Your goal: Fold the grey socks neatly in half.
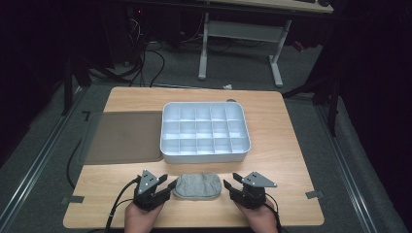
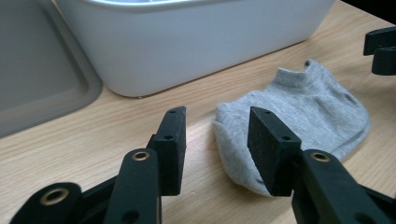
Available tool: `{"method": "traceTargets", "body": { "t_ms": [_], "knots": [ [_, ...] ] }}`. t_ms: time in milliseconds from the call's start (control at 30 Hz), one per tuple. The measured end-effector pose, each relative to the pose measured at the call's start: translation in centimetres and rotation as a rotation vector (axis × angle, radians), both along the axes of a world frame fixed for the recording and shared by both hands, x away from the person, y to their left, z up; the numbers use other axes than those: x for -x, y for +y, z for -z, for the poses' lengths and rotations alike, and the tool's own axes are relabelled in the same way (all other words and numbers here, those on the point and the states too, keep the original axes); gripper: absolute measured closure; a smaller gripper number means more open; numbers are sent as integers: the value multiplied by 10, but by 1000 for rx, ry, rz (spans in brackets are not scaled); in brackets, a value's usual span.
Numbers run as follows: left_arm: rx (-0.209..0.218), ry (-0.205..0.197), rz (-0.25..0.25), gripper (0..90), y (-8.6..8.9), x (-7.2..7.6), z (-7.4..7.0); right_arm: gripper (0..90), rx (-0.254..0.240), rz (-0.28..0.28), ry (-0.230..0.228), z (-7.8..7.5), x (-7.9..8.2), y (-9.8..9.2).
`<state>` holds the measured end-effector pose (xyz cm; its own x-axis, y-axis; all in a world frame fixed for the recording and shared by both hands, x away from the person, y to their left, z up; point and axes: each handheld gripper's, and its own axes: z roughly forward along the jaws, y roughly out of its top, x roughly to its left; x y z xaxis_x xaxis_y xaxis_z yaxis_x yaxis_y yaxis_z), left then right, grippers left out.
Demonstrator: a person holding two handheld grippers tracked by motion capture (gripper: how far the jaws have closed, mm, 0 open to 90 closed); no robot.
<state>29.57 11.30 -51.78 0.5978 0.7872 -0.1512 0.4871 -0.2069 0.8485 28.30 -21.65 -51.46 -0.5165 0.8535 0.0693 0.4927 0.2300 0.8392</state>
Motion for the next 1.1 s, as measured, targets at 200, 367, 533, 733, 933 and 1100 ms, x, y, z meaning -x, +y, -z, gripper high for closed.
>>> {"method": "traceTargets", "body": {
  "t_ms": [200,367,533,733,933,1100],
  "knots": [
    [-4,7,22,575,-9,-1,1,528,-11,-35,16,2,0,10],
    [-23,32,31,573,-18,-7,6,534,-5,-37,43,5,-3,17],
    [-51,56,26,618,-25,-10,11,523,-12,-37,99,9,-5,24],
    [-64,57,11,679,-26,-9,12,502,-7,-32,119,11,-6,28],
    [-63,30,10,668,-24,-7,10,605,2,-40,136,12,-7,29],
    [-87,37,6,765,-25,-7,11,660,24,-46,163,15,-8,31]
  ]
}}
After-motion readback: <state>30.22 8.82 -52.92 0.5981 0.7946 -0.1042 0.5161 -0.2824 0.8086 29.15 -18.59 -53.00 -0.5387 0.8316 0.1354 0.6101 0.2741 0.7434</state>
